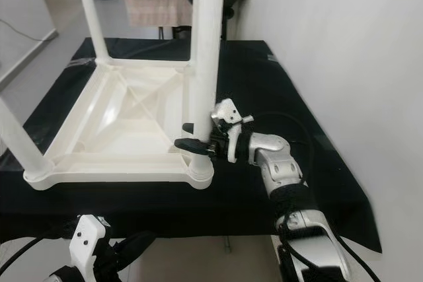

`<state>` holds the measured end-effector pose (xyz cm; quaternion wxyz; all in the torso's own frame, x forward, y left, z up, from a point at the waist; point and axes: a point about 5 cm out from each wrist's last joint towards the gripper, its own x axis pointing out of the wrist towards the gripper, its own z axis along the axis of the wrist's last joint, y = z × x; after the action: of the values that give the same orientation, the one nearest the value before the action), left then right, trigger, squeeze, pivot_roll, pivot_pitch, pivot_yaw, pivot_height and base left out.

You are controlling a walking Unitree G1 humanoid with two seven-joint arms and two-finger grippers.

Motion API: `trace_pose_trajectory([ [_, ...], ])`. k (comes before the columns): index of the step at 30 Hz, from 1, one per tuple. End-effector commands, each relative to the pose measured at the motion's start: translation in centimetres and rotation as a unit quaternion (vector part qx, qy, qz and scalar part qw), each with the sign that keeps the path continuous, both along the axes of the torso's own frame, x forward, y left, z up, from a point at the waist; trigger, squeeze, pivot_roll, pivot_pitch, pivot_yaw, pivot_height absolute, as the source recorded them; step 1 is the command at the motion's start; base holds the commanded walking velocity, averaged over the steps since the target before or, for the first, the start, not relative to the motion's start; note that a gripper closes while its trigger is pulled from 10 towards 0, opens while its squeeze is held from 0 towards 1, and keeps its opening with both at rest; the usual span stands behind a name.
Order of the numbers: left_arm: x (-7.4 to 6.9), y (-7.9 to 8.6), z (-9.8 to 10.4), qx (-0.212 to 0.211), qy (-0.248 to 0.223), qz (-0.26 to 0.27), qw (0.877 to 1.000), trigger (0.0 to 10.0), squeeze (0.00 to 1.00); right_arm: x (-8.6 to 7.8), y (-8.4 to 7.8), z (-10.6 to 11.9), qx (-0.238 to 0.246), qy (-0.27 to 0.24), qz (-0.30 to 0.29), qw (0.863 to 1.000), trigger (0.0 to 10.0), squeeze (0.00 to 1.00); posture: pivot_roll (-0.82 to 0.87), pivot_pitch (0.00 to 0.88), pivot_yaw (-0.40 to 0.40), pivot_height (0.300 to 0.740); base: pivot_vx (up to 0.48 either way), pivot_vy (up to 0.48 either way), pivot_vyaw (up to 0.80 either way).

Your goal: Building children table

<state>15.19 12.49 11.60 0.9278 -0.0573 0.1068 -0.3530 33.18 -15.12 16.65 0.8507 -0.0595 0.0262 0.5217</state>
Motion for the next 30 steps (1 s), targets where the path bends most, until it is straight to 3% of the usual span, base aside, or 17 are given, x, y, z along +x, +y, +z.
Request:
trace_pose_trajectory([
  [1, 0.2, 0.7, 0.7, 0.013, -0.014, 0.005, 1.000, 10.0, 0.00, -1.6, 0.6, -2.2, -0.039, 0.028, -0.065, 0.997, 0.0, 0.00, 0.07, 0.000, -0.026, 0.740, 0.000, 0.000, 0.00],
  [2, 0.4, 1.2, 1.0, 0.013, -0.021, 0.011, 1.000, 10.0, 0.00, -2.6, 1.3, -3.4, -0.030, 0.049, -0.218, 0.974, 0.0, 0.00, 0.06, 0.013, -0.026, 0.740, 0.000, 0.000, 0.00],
  [3, 0.4, 1.2, 1.0, 0.013, -0.021, 0.011, 1.000, 10.0, 0.00, -2.6, 1.3, -3.4, -0.030, 0.049, -0.218, 0.974, 0.0, 0.00, 0.06, 0.013, -0.026, 0.740, 0.000, 0.000, 0.00],
  [5, 0.8, 1.9, 1.6, 0.004, -0.031, 0.018, 0.999, 10.0, 0.00, -5.1, 1.6, -4.4, -0.036, 0.053, -0.397, 0.916, 0.0, 0.00, 0.05, 0.020, -0.018, 0.740, 0.000, 0.000, 0.00],
  [7, 1.0, 1.9, 1.7, -0.003, -0.034, 0.019, 0.999, 10.0, 0.00, -5.8, 2.2, -4.4, -0.036, 0.036, -0.411, 0.910, 0.0, 0.00, 0.04, 0.015, -0.014, 0.740, 0.000, 0.000, 0.00],
  [12, 1.4, 1.8, 2.0, -0.005, -0.044, 0.023, 0.999, 10.0, 0.00, -5.9, 4.2, -4.5, -0.038, 0.024, -0.358, 0.933, 0.0, 0.00, 0.05, 0.018, -0.019, 0.740, 0.000, 0.000, 0.00],
  [13, 1.6, 1.8, 2.0, -0.007, -0.046, 0.026, 0.999, 10.0, 0.00, -5.4, 5.0, -4.4, -0.041, 0.028, -0.342, 0.938, 5.7, 0.00, 0.05, 0.011, -0.015, 0.740, 0.000, 0.000, 0.00],
  [14, 1.6, 1.8, 2.0, -0.007, -0.046, 0.026, 0.999, 10.0, 0.00, -5.4, 5.0, -4.4, -0.041, 0.028, -0.342, 0.938, 5.7, 0.00, 0.05, 0.011, -0.015, 0.740, 0.000, 0.000, 0.00],
  [15, 1.7, 1.8, 2.0, -0.009, -0.047, 0.029, 0.998, 10.0, 0.00, -5.1, 5.6, -4.2, -0.043, 0.033, -0.341, 0.939, 10.0, 0.00, 0.05, 0.011, -0.015, 0.740, 0.000, 0.000, 0.00],
  [20, 1.8, 1.8, 2.1, -0.012, -0.047, 0.031, 0.998, 10.0, 0.00, -4.9, 5.9, -3.7, -0.038, 0.033, -0.330, 0.943, 10.0, 0.00, 0.05, 0.009, -0.009, 0.740, 0.000, 0.000, 0.00],
  [21, 1.9, 1.7, 2.1, -0.015, -0.048, 0.029, 0.998, 10.0, 0.00, -4.4, 6.0, -3.1, -0.020, 0.038, -0.311, 0.950, 10.0, 1.00, 0.05, 0.011, -0.005, 0.740, 0.000, 0.000, 0.00],
  [24, 1.9, 1.7, 2.1, -0.015, -0.048, 0.029, 0.998, 10.0, 0.00, -4.4, 6.0, -3.1, -0.020, 0.038, -0.311, 0.950, 10.0, 1.00, 0.05, 0.011, -0.005, 0.740, 0.000, 0.000, 0.00],
  [25, 2.0, 1.6, 2.1, -0.019, -0.048, 0.026, 0.998, 10.0, 0.00, -3.9, 5.9, -2.3, -0.007, 0.037, -0.294, 0.955, 10.0, 0.87, 0.04, 0.016, -0.004, 0.740, 0.000, 0.000, 0.00],
  [26, 2.0, 1.6, 2.1, -0.019, -0.048, 0.026, 0.998, 10.0, 0.00, -3.9, 5.9, -2.3, -0.007, 0.037, -0.294, 0.955, 10.0, 0.87, 0.04, 0.016, -0.004, 0.740, 0.000, 0.000, 0.00],
  [27, 2.1, 1.4, 2.2, -0.022, -0.050, 0.025, 0.998, 10.0, 0.00, -2.8, 5.5, -0.8, 0.018, 0.022, -0.220, 0.975, 10.0, 0.00, 0.05, 0.021, -0.018, 0.740, 0.000, 0.000, 0.00],
  [28, 2.3, 1.3, 2.2, -0.024, -0.054, 0.027, 0.998, 10.0, 0.00, -1.9, 4.8, 0.5, 0.033, 0.006, -0.148, 0.988, 10.0, 0.00, 0.06, 0.023, -0.026, 0.740, 0.000, 0.000, 0.00],
  [30, 2.3, 1.3, 2.2, -0.024, -0.054, 0.027, 0.998, 10.0, 0.00, -1.9, 4.8, 0.5, 0.033, 0.006, -0.148, 0.988, 10.0, 0.00, 0.06, 0.023, -0.026, 0.740, 0.000, 0.000, 0.00],
])
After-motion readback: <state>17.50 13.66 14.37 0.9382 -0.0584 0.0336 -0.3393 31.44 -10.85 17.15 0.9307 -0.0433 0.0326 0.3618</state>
